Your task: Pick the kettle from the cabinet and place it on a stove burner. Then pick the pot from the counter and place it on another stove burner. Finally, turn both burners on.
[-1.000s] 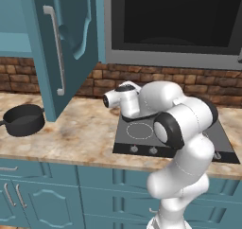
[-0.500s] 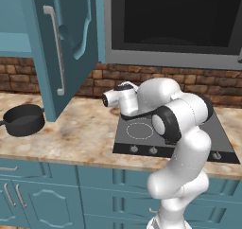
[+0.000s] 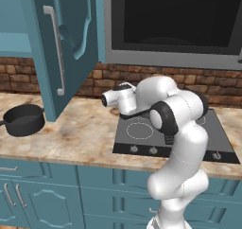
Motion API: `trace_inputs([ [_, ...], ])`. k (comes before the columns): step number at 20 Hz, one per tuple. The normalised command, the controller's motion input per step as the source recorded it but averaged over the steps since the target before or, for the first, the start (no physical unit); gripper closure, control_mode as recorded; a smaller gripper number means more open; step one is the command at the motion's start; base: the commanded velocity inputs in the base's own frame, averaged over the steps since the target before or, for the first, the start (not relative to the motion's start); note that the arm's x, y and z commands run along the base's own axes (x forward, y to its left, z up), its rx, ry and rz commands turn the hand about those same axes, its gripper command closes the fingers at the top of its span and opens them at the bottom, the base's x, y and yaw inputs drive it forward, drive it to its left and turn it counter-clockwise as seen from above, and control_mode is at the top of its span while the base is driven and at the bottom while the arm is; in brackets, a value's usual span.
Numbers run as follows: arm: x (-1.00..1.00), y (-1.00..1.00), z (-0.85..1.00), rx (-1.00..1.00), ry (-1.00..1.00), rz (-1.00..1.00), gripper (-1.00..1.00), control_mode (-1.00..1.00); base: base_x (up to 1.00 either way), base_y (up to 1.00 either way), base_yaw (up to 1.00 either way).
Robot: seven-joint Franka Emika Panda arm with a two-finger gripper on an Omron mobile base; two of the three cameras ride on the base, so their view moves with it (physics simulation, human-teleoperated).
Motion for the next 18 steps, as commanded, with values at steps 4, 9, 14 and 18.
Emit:
trace_inputs([
  [4,0.17,0.03,-0.15,0.0,0.0,0.0,1.0,-1.0,0.0,0.0,0.0],
  [9,0.21,0.02,-0.16,0.0,0.0,0.0,1.0,-1.0,0.0,0.0,0.0],
  [14,0.23,0.03,-0.19,0.0,0.0,0.0,1.0,-1.0,0.0,0.0,0.0],
  [18,0.22,0.0,-0.18,0.0,0.0,0.0,1.0,-1.0,0.0,0.0,0.0],
])
